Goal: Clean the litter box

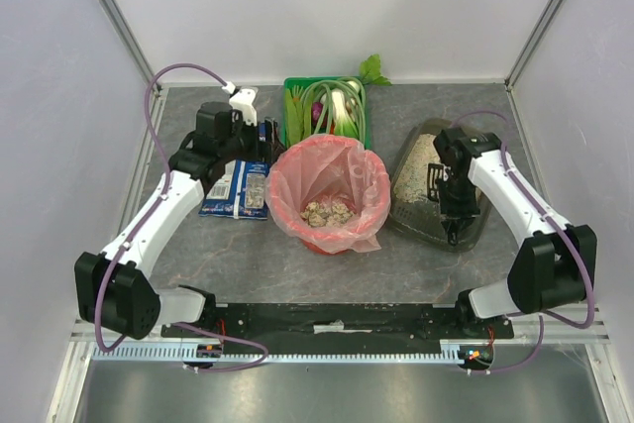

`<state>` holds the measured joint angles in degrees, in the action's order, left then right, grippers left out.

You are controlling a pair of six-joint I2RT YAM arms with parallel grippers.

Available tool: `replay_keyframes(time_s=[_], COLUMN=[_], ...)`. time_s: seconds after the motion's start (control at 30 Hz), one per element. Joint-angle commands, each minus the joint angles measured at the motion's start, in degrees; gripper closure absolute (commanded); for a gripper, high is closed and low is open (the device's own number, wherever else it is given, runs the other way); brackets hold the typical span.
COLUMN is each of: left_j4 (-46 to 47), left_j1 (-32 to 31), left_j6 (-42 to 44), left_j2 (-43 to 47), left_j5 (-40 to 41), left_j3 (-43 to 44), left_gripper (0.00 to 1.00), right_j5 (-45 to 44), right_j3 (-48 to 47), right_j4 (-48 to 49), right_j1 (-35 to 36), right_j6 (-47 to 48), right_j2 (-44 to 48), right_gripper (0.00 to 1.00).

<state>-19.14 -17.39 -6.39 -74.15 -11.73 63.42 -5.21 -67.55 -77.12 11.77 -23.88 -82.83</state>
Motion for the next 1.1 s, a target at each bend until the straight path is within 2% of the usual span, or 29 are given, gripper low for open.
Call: replay_keyframes(time_s=[0.0,0.27,0.47,0.67,0.8,0.93,1.07], left_j4=[2.7,2.6,2.5,2.9,3.1,2.4,2.3], left_j1=[-0.1,0.0,0.0,-0.1,0.0,-0.1,-0.1], left_j6=[1.7,1.7,2.1,2.0,1.6,0.2,-0.1], left_j2=[0.2,1.6,2.8,3.0,2.8,2.3,1.3], left_j5=[-0.8,-0.3,0.1,0.5,0.1,1.8,1.3], left_j3=[-1.3,-3.9,-5.5,-6.2,-5.9,-4.4,-2.8], left_gripper=[0.16,0.16,0.16,0.16,0.16,0.15,0.15], right_j5=[-3.0,-0.2,0.7,-2.6,-5.7,-9.7,-8.0], right_j3=[1.5,9.8,11.9,13.1,12.6,10.0,8.9], right_j4=[1.6,9.8,13.3,14.7,13.8,9.2,10.3], right_j1=[-0.2,-0.2,-0.2,-0.3,-0.2,-0.2,-0.3], right_j6=[1.6,3.7,5.5,5.1,0.5,-7.4,-10.7], right_j2=[5.6,23.3,28.5,32.9,31.1,20.1,12.3], right_gripper=[1.00,1.00,1.00,1.00,1.00,1.00,1.00])
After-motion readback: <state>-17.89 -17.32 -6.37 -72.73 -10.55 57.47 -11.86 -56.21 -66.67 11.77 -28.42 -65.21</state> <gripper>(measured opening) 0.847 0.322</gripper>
